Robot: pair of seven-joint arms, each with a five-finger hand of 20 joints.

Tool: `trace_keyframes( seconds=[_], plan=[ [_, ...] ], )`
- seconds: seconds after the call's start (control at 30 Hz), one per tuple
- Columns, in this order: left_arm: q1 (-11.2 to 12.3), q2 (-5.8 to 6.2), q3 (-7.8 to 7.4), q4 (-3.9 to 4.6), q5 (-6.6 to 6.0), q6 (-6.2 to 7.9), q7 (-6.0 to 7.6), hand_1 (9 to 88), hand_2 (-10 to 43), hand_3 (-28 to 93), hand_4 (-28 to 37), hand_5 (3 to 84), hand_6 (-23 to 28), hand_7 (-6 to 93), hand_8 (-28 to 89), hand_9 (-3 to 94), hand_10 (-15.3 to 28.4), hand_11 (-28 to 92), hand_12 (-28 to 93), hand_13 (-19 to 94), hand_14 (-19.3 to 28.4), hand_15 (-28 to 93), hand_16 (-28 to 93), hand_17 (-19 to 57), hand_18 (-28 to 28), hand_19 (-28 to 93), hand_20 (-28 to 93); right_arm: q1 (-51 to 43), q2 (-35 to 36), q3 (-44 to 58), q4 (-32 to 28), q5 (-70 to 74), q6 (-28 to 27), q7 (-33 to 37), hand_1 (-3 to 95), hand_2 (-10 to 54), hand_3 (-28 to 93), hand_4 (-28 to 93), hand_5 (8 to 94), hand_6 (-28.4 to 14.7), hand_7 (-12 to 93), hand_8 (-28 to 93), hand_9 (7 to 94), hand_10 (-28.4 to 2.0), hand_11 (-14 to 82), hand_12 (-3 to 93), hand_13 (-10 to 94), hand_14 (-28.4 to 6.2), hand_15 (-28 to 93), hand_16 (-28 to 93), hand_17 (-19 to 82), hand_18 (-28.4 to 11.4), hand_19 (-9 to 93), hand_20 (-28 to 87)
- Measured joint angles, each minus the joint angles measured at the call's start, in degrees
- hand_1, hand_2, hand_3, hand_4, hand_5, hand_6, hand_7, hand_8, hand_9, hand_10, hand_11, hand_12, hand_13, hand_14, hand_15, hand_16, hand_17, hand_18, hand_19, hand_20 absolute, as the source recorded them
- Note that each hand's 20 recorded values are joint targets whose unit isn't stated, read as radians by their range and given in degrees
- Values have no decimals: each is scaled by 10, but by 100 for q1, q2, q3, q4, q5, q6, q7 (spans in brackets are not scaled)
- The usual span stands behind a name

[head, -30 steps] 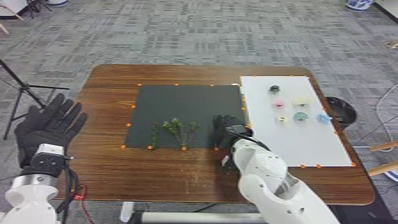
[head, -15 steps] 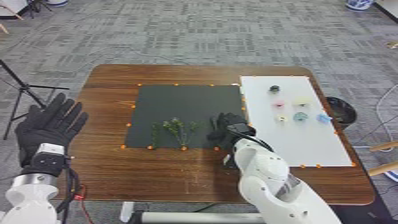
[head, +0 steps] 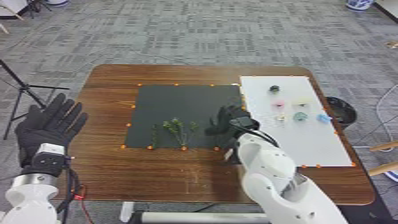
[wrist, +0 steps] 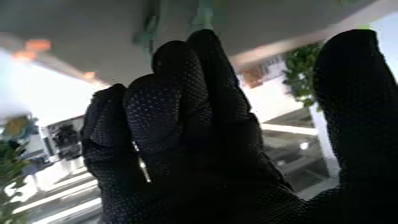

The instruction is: Arrange flowers

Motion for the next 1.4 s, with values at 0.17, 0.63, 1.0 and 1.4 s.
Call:
trace_keyframes(
  seconds=[0.17, 0.63, 1.0, 1.4],
  plan=[
    [-7, -9, 7, -24, 325, 106, -42, 260, 160, 732, -283, 454, 97, 92, -87, 358, 159, 186, 64, 254, 138, 216, -66, -75, 142, 380, 74, 73, -95, 456, 84, -46, 599, 191, 325, -95, 696, -187, 605, -69, 330, -104, 602, -197, 403, 321, 563, -176, 716, 395, 306, -255, 822, 374],
    [-150, 27, 20, -26, 557, 122, -62, 262, 160, 734, -283, 453, 93, 93, -84, 352, 159, 191, 66, 251, 146, 224, -57, -77, 142, 387, 68, -261, 611, 2254, 20, -63, 534, 301, 382, -95, 724, -215, 575, -70, 130, -92, 545, -165, 143, 189, 540, -161, 709, 322, 279, -244, 791, 370],
    [-155, 73, 66, -23, 513, 214, -15, 264, 157, 735, -283, 449, 94, 92, -84, 341, 154, 189, 66, 259, 132, 207, -65, -76, 142, 387, 65, -1193, 1074, 2380, -138, -280, 755, -290, 399, -95, 761, -267, 531, -64, 103, -94, 499, -137, 109, 164, 533, -149, 728, 297, 275, -238, 786, 403],
    [-210, 110, 189, -19, 462, 265, 13, 266, 151, 739, -283, 421, 90, 96, -84, 300, 142, 186, 66, 243, 125, 196, -63, -77, 143, 387, 63, -858, 758, 1967, 583, -338, 696, -286, 449, -95, 763, -282, 540, -50, 117, -102, 508, -123, 107, 153, 557, -133, 731, 292, 292, -231, 789, 413]
  ],
)
